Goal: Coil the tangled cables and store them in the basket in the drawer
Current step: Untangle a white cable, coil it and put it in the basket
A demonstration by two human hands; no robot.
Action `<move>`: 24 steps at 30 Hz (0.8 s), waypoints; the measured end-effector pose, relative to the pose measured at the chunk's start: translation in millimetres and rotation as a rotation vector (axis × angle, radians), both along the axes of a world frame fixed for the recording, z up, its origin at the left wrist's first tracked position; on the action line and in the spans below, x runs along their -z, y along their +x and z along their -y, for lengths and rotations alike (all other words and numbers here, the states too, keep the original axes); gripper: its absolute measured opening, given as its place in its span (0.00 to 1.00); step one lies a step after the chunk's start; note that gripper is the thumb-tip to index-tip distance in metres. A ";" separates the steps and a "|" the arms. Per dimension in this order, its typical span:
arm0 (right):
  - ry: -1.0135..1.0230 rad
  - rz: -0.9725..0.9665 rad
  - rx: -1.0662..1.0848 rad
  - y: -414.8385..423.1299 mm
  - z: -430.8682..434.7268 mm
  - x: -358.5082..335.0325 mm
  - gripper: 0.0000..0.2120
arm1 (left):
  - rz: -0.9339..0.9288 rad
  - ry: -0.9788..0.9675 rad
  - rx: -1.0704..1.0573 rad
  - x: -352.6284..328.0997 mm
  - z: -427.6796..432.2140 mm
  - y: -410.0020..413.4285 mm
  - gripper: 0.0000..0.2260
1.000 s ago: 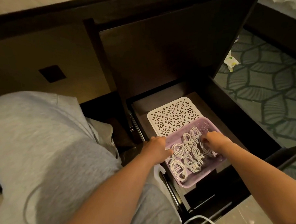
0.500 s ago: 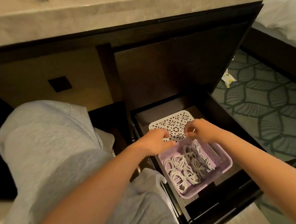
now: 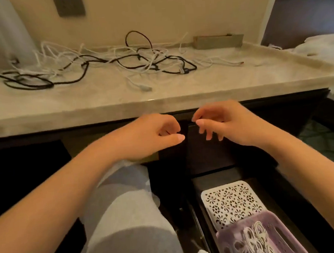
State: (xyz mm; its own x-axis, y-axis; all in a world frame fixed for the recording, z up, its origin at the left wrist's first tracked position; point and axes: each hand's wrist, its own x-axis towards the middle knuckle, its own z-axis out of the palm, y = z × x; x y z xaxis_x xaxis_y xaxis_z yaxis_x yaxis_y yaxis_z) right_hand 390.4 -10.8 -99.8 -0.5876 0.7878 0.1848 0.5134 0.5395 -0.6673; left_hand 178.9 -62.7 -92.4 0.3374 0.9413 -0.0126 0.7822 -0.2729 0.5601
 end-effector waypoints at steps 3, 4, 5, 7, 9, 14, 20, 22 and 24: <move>0.086 -0.043 -0.044 -36.1 -9.5 -33.2 0.05 | -0.004 0.113 -0.044 -33.1 0.1 -28.0 0.15; 0.123 -0.046 -0.057 -49.2 -13.6 -42.8 0.05 | -0.019 0.147 -0.065 -42.6 -0.6 -37.8 0.14; 0.145 -0.048 -0.071 -63.1 -17.7 -52.7 0.05 | -0.039 0.171 -0.084 -52.5 -2.2 -47.2 0.14; 0.186 -0.035 -0.095 -90.3 -27.9 -68.5 0.04 | -0.081 0.214 -0.120 -68.7 -7.2 -66.6 0.14; 0.225 0.013 -0.083 -111.3 -39.9 -76.6 0.04 | -0.108 0.220 -0.143 -76.9 -15.0 -79.6 0.14; 0.326 0.136 0.002 -166.7 -80.1 -85.9 0.09 | -0.204 0.207 -0.237 -82.0 -46.8 -122.0 0.15; 0.285 0.344 0.083 -215.2 -115.6 -76.9 0.15 | -0.216 0.171 -0.351 -76.1 -88.3 -151.6 0.16; 0.264 0.375 0.092 -225.7 -126.1 -77.4 0.11 | -0.181 0.148 -0.378 -74.7 -101.7 -157.8 0.14; 0.228 0.393 0.100 -234.2 -136.3 -79.5 0.08 | -0.151 0.133 -0.402 -72.7 -115.4 -165.4 0.14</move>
State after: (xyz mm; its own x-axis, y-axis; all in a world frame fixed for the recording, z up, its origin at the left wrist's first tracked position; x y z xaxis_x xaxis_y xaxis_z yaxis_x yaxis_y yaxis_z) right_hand 156.2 125.5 -20.3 -0.5710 0.8092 0.1380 0.7606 0.5848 -0.2820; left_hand 13.5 52.7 -19.7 -0.0515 0.9941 0.0959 0.9112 0.0075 0.4118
